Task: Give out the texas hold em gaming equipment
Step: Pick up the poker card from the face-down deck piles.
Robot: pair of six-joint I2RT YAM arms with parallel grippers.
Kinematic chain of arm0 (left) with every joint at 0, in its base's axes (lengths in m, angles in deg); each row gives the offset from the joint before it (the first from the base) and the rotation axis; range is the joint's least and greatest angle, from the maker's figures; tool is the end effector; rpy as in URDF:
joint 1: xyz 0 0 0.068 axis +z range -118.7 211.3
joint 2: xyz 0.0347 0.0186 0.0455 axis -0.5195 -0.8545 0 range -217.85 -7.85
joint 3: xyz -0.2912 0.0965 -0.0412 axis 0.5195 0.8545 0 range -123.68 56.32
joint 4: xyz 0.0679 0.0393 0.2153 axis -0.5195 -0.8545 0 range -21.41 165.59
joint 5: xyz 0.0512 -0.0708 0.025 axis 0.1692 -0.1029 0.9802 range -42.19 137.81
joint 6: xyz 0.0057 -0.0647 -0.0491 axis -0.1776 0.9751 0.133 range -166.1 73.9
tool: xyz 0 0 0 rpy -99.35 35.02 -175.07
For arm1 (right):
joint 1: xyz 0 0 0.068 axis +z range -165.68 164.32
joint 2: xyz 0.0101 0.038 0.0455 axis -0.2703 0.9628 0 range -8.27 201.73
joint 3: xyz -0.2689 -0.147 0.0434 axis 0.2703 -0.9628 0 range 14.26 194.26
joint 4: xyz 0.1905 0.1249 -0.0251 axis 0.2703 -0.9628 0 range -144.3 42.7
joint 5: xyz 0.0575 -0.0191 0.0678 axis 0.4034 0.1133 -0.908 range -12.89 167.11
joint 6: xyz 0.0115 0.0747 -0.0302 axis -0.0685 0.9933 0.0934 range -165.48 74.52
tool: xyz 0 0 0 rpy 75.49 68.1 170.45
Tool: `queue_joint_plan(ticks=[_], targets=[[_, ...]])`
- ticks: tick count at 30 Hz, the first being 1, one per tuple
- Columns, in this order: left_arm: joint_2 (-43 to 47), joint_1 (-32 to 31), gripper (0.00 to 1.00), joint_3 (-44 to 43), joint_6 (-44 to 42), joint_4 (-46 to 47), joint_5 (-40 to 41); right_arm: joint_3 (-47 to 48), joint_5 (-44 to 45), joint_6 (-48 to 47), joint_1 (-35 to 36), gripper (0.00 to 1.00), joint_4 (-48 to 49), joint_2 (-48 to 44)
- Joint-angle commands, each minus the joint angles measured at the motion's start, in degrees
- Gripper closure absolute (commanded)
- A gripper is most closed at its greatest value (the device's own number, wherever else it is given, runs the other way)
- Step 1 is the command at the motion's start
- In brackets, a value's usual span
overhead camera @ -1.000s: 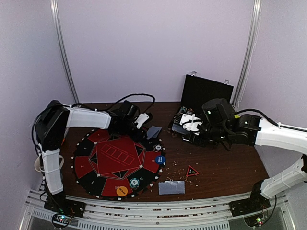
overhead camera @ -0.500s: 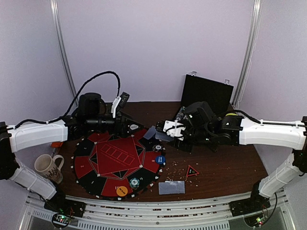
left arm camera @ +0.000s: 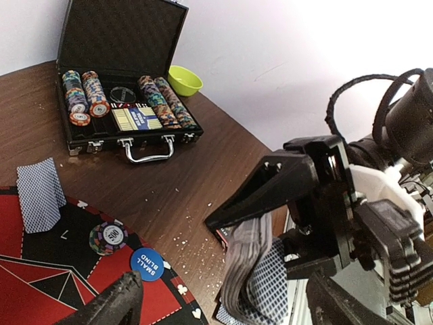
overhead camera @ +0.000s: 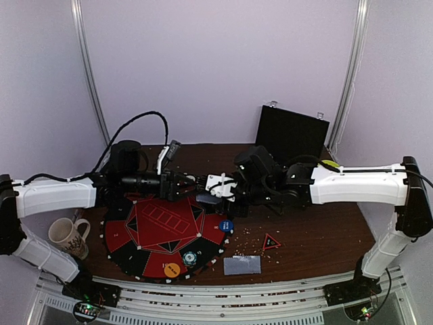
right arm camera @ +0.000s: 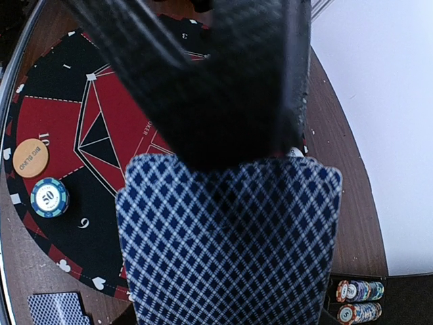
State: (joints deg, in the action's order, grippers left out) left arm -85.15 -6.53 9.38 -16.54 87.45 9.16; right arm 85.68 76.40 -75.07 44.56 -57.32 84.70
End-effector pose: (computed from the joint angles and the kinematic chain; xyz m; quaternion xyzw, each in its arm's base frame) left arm 0.2003 -0.2113 0.3124 0.2480 0.7500 -0.5293 0.3097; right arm 0.1862 0.3271 0.3178 -0.6184 0.6159 0.1343 0.4692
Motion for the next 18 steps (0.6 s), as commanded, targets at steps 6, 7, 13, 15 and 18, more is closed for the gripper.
queue_joint_plan(ticks=[6,7,13,15,18], targets=[[-4.46,-0.26,0.19,-2.77,-1.78,-1.22,0.23,4.48,-0.48,0.02,1.20,0.50,1.66,3.42],[-4.93,-0.25,0.20,-3.19,-2.20,-2.24,1.00,4.78,-0.39,-0.16,1.21,0.49,1.60,3.71],[-5.03,-0.27,0.38,-6.63,-6.03,-8.65,4.83,5.43,0.85,-0.55,1.41,0.50,1.41,4.36],[-3.78,-0.19,0.45,-7.00,-7.39,-10.71,6.81,4.96,1.18,-0.65,1.36,0.50,1.39,4.03],[-2.22,-0.06,0.53,-6.30,-8.16,-11.88,8.18,4.18,1.85,-0.88,1.40,0.49,1.43,3.48]])
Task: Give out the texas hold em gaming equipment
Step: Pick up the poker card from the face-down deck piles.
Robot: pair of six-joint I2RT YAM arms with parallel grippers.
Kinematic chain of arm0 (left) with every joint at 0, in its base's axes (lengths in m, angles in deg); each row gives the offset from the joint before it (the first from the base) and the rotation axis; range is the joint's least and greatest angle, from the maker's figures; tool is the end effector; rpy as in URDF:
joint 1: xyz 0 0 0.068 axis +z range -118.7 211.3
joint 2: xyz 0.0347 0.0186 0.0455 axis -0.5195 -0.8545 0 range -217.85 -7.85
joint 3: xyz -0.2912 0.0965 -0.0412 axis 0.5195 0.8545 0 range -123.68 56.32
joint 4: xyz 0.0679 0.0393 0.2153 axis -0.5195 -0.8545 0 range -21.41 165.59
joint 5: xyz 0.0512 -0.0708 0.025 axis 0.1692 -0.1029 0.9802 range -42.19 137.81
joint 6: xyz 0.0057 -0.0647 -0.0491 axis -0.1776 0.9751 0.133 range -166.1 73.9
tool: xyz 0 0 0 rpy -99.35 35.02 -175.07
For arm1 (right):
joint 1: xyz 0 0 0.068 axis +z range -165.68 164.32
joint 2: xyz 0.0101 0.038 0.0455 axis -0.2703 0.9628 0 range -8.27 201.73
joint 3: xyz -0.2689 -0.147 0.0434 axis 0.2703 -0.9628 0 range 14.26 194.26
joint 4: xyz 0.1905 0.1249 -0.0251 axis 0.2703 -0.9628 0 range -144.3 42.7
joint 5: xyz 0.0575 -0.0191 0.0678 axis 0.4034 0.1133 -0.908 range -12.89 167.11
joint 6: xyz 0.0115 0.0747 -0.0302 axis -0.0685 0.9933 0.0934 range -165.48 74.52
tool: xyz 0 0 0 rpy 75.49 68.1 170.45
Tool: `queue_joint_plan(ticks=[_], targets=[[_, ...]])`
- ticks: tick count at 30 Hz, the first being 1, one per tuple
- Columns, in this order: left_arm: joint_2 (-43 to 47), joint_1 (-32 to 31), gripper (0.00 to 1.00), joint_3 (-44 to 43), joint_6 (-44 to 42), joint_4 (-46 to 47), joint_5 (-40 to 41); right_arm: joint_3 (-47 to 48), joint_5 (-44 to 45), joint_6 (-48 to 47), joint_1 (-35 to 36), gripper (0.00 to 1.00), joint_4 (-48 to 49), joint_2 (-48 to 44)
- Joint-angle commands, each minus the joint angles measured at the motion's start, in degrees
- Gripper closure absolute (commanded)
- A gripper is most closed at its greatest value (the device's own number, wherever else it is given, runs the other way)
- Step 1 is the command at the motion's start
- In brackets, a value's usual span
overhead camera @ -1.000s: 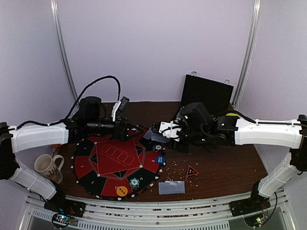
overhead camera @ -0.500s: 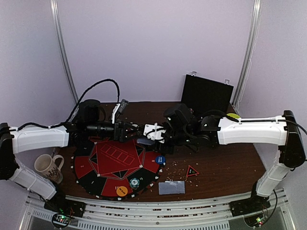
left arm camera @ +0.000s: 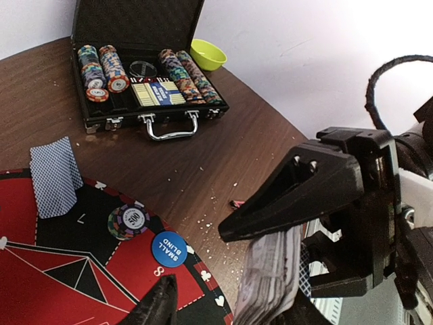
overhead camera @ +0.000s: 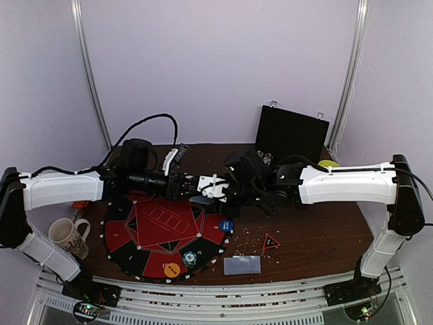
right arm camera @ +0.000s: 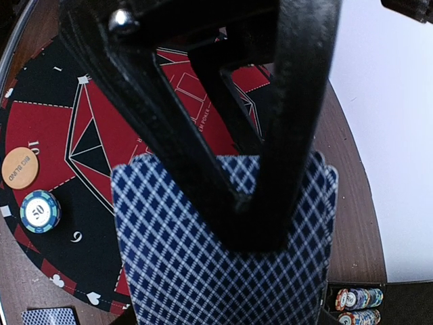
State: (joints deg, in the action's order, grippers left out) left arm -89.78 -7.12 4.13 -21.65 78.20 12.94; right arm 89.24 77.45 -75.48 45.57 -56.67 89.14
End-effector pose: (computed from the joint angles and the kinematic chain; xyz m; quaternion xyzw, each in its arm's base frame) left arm 0.2157 -0.2225 0.2999 0.2540 0.7890 -0.4776 0.2912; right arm 0.1924 0.3495 0.3118 -0.6236 0.6121 0.1286 0.4690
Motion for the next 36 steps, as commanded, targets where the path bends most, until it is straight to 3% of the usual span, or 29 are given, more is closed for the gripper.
queue_joint_plan(ticks=[1,8,13,16,18,23,30,33,36], targets=[[2.47,0.48,0.54,-0.89,-3.23,-2.94,4.05,0.42,0.98,-0.58,0.41,0.49,0.74,-1.11],[3.93,0.49,0.58,-0.62,-3.99,-4.07,2.38,0.39,1.63,-0.92,0.44,0.49,0.45,-1.42],[5.00,0.51,0.42,-1.25,-5.76,-4.76,-1.06,0.51,1.77,-1.20,0.36,0.49,0.23,-1.43],[5.03,0.69,0.41,-1.83,-5.86,-5.13,-2.82,0.58,1.75,-1.28,0.36,0.49,0.23,-1.35],[5.03,0.79,0.47,-2.07,-5.64,-5.49,-2.53,0.61,1.70,-1.33,0.42,0.49,0.14,-1.32],[5.61,0.87,0.76,-2.47,-5.51,-5.21,-1.29,0.54,1.95,-1.47,0.39,0.49,-0.11,-1.38],[6.63,0.86,0.77,-2.40,-6.56,-6.38,-0.75,0.25,2.29,-1.55,0.35,0.49,-0.08,-1.39],[7.28,0.92,0.67,-2.40,-7.12,-7.32,0.67,0.25,2.30,-1.60,0.32,0.49,-0.18,-1.26],[7.66,0.93,0.69,-2.45,-7.22,-7.74,1.10,0.32,2.21,-1.64,0.29,0.50,-0.11,-1.17]])
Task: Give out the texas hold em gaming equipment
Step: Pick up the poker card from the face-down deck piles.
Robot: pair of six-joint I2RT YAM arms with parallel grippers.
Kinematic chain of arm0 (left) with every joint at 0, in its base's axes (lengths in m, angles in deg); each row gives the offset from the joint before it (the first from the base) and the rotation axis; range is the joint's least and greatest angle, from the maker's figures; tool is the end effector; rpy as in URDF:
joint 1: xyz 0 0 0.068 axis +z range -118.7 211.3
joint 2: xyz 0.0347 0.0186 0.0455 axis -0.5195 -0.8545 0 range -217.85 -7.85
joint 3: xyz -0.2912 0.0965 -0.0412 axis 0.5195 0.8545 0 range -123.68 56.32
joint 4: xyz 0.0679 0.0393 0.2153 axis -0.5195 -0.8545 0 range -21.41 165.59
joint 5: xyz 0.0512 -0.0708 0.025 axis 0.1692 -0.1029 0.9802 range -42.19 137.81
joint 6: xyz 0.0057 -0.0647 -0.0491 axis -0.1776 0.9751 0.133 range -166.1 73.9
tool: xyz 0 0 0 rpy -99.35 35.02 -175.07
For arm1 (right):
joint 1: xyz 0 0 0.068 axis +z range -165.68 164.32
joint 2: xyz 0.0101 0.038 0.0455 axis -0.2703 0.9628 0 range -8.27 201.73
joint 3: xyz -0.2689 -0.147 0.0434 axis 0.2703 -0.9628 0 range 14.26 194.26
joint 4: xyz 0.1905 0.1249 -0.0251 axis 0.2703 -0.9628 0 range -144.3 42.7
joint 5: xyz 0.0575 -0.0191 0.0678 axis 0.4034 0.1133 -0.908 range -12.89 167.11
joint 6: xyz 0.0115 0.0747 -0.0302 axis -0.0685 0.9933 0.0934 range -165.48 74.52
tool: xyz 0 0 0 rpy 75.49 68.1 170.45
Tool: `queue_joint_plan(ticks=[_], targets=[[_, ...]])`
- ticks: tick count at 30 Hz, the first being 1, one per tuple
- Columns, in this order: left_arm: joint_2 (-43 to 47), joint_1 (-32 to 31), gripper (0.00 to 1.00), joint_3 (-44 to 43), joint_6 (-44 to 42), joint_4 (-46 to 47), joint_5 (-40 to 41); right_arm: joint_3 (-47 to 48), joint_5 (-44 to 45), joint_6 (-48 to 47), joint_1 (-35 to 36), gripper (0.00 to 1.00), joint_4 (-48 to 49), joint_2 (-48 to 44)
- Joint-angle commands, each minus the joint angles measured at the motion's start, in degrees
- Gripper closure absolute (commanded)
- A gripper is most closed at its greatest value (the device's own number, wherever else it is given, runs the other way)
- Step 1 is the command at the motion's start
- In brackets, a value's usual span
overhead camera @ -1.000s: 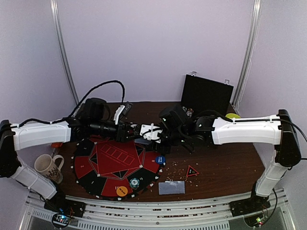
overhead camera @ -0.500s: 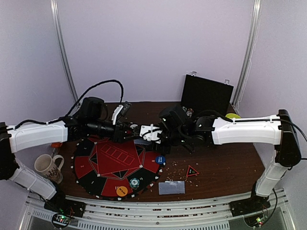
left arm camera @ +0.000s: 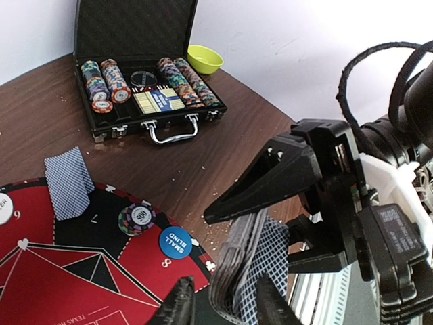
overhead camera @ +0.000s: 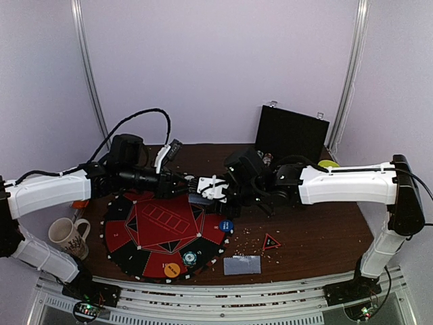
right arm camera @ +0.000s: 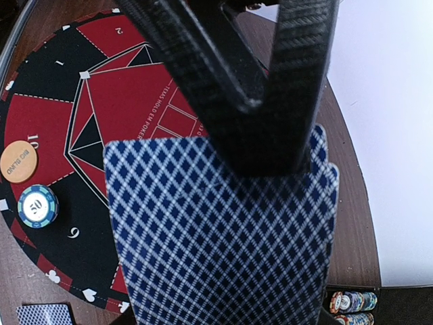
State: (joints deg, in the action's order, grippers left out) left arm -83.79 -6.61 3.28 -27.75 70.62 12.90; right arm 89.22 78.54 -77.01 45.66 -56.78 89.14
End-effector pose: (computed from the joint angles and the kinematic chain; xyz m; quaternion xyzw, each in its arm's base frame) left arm 0.1963 -0.2040 0.3180 0.2913 0.7790 -0.4586 0.3130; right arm 0.1929 0.3490 0.3115 -0.6293 0.6069 0.1144 0.4717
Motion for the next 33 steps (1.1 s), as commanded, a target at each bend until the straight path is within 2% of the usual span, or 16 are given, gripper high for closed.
queue_joint_plan(ticks=[1,3,6,10,15,19,20,22,33], targets=[[1.52,0.44,0.75,-1.69,-1.12,-0.37,0.83,0.36,1.10,-0.11,0.20,0.50,-0.01,-1.10],[1.22,0.40,0.84,-1.63,-0.84,-0.32,-0.24,0.32,1.24,-0.13,0.23,0.49,0.07,-1.04],[0.40,0.40,0.90,-1.38,-0.50,-0.20,-2.73,0.21,1.35,-0.11,0.20,0.49,0.18,-0.97],[0.29,0.46,0.90,-0.12,0.31,1.90,-5.49,0.01,1.55,-0.11,0.13,0.49,0.18,-1.12],[0.15,0.38,0.94,0.30,1.29,4.11,-6.32,-0.16,1.64,-0.11,0.17,0.49,0.22,-1.21],[-1.08,0.32,0.85,0.56,1.83,4.71,-7.49,-0.25,1.73,-0.11,0.03,0.50,0.25,-1.34],[-1.39,0.37,0.87,0.59,1.93,4.75,-7.60,-0.20,1.73,-0.12,-0.04,0.49,0.25,-1.34],[-1.62,0.34,1.00,0.66,1.95,4.67,-7.49,-0.25,1.73,-0.11,-0.05,0.50,0.20,-1.41],[2.59,0.82,1.00,-1.39,-4.15,-4.23,-0.68,-2.03,2.42,0.15,-1.20,0.50,-0.11,-2.72]])
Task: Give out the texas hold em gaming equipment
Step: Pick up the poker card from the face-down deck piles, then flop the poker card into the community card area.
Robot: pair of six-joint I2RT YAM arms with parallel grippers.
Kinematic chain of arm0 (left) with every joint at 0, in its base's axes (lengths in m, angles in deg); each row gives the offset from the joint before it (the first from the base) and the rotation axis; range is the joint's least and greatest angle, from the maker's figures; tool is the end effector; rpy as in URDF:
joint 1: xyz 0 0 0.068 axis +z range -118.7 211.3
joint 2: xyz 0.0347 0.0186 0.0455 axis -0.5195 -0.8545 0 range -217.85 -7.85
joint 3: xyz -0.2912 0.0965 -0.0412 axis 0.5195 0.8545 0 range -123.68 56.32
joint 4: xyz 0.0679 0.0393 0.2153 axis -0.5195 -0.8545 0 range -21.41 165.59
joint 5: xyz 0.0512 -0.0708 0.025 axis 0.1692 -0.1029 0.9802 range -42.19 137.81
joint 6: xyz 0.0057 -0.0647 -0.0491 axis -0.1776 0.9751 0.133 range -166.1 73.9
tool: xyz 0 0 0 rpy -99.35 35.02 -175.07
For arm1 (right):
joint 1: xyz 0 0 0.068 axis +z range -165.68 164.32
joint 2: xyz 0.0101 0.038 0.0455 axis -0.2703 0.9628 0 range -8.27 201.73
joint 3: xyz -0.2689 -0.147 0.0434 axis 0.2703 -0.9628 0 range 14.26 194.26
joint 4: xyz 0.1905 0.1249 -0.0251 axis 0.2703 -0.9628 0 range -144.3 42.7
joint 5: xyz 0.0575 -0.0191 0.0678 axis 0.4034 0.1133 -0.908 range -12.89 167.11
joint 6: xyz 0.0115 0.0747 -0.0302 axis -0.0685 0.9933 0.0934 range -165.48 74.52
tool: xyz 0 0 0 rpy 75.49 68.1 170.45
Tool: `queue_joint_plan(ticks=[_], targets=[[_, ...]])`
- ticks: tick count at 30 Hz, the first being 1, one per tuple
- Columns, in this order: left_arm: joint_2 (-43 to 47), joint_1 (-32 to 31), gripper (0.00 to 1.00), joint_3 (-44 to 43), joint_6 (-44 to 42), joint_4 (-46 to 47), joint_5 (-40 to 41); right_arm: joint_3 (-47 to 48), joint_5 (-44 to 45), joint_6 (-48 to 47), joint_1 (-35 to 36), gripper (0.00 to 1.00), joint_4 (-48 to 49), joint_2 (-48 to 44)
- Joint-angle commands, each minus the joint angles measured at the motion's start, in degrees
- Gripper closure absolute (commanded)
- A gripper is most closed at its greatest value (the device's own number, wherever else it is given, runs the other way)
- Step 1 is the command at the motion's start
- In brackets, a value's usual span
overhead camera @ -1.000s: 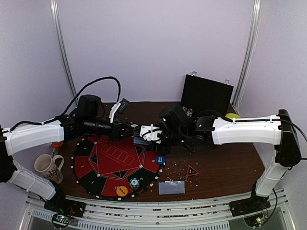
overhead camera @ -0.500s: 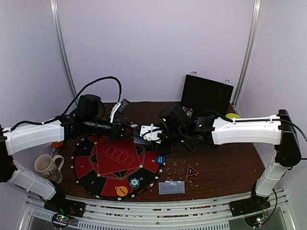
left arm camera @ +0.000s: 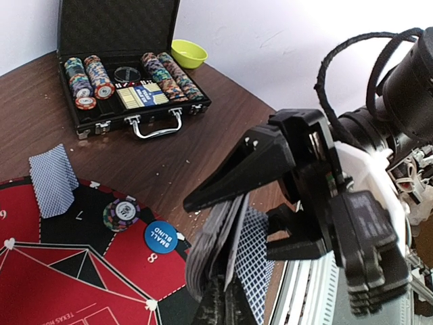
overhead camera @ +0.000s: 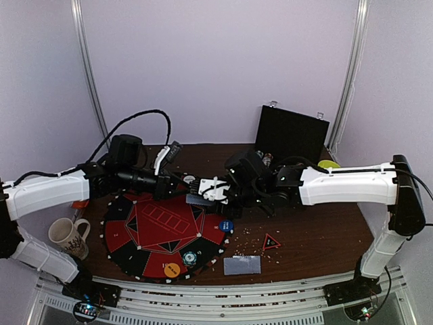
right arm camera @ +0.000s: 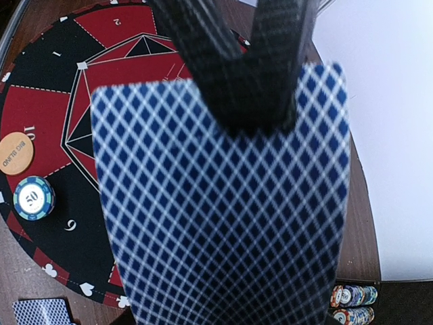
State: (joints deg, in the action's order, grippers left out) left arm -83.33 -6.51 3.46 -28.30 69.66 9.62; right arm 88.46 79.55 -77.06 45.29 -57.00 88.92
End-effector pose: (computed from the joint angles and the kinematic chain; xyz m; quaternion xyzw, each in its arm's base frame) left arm 0.1906 -0.2031 0.3182 0.3056 0.7710 -0.4739 0.2959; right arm 0.1951 0.3450 0.3080 -0.6270 0.6138 0.1036 0.4684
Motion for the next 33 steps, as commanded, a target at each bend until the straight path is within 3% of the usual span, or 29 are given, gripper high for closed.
queue_joint_plan(ticks=[1,16,21,24,28,33], targets=[[2.24,0.79,1.00,-1.55,-3.85,-3.39,2.33,-1.48,1.43,0.25,-1.05,0.50,0.11,-2.71],[4.80,4.72,1.00,-5.21,-11.58,-12.52,2.73,-5.18,1.61,0.96,-4.37,0.50,-0.22,-6.50],[6.15,6.28,1.00,-9.48,-18.15,-21.82,10.22,-5.78,1.63,1.07,-5.38,0.50,-0.32,-7.27],[7.18,6.62,1.00,-11.85,-23.46,-28.94,24.54,-6.38,1.22,0.90,-5.77,0.50,-0.24,-7.85],[6.66,6.60,1.00,-7.46,-30.56,-33.06,53.17,-7.19,0.71,0.73,-6.13,0.50,0.21,-8.30],[3.92,4.18,1.00,-0.77,-36.67,-30.19,68.08,-7.45,0.08,0.29,-6.62,0.50,0.24,-8.72]])
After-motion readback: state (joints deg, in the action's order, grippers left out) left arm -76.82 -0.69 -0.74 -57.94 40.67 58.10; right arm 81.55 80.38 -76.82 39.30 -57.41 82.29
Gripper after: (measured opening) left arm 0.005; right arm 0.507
